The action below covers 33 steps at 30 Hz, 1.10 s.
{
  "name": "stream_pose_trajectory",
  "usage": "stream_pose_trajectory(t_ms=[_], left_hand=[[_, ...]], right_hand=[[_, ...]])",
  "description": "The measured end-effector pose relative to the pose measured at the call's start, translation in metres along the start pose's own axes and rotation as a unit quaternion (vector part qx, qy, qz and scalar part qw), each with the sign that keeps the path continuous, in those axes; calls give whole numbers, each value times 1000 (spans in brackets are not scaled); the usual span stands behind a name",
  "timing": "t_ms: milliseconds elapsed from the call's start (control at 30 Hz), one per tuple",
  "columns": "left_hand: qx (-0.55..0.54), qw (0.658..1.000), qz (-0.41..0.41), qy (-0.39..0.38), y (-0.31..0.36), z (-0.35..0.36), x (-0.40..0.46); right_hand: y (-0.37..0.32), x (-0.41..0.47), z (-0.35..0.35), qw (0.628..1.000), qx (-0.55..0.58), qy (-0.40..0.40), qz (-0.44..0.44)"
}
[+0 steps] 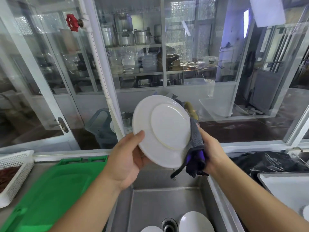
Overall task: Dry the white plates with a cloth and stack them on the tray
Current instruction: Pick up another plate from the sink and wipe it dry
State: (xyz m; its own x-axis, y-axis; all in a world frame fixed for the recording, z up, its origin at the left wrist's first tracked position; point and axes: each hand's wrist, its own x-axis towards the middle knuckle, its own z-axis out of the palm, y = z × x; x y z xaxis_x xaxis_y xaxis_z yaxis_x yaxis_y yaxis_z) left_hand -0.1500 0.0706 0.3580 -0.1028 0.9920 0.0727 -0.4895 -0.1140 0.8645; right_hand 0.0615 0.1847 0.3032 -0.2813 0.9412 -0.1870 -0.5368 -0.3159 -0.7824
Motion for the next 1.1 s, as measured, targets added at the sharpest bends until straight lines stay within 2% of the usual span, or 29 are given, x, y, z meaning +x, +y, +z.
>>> stream_pose_trajectory(t_ms=[100,200,367,467,567,700,833,933,1000,1100], left_hand=[[44,999,-17,12,8,-9,6],[36,999,-3,13,3,-9,6],[12,998,57,38,-24,11,3],[58,991,96,79,-42,19,3],[121,977,123,129,-57,19,2],[164,966,127,151,-58,16,4],[102,979,119,129,-52,8,8],[135,975,128,120,-45,4,6],[242,952,149,118,-40,-1,4],[421,884,180,94,-36,-10,-5]], right_hand=[[-12,2,-4,999,-41,-8,-31],[-16,0,-3,998,-45,11,-53],[12,-14,18,992,-61,97,-49],[33,-20,27,985,-89,146,-2],[47,-29,33,982,-106,148,46],[52,-45,30,978,-160,87,99],[40,-53,22,965,-236,82,81],[27,-51,19,969,-222,102,45],[15,-48,18,973,-196,122,25],[-6,-46,17,979,-162,124,1]])
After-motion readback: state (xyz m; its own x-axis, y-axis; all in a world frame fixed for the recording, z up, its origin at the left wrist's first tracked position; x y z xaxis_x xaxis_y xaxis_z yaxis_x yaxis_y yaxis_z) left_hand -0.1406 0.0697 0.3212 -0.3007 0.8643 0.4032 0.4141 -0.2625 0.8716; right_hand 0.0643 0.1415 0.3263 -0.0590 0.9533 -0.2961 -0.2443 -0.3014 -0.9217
